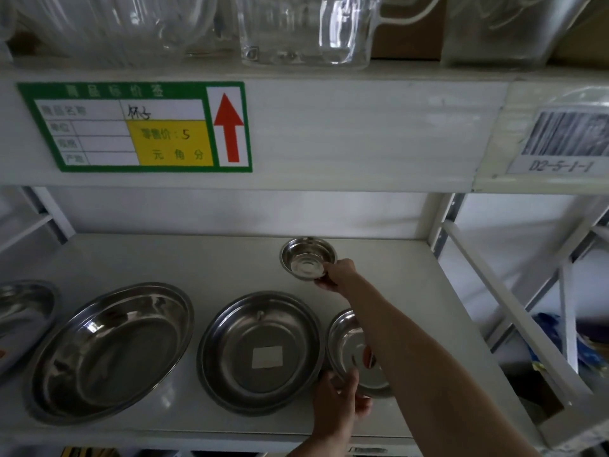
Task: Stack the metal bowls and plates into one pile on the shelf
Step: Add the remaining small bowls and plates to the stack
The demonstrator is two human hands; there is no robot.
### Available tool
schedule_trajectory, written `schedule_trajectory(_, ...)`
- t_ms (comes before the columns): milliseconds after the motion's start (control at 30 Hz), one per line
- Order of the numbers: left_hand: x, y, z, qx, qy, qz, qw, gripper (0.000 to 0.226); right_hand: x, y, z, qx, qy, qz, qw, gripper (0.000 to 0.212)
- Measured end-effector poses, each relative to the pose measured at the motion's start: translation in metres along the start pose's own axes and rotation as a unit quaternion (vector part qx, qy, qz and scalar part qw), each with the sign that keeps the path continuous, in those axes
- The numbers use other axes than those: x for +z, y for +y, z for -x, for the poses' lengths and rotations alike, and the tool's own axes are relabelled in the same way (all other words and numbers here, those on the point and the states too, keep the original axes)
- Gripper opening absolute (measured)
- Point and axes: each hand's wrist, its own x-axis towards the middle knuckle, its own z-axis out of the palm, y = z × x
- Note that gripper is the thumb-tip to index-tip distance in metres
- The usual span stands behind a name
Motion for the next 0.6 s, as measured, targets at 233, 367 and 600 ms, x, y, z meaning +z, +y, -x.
schedule_trajectory(233,0.000,-0.001,-0.003,0.002,0.000,-0.001,1.000,0.022,-0.027,-0.014,0.014,-0.020,0.002,-0.025,0.999,0.025)
schedule_trajectory(367,-0.001,-0.001,-0.002,0.002,-0.001,-0.011,1.000,0.021,-0.050,-0.015,0.022,-0.033,0.017,-0.023,0.999,0.023)
schedule_trajectory(600,-0.002,-0.007,-0.007,-0.017,-0.011,-0.035,0.999,0.022,-0.098,-0.008,0.040,-0.048,0.048,-0.044,0.997,0.007)
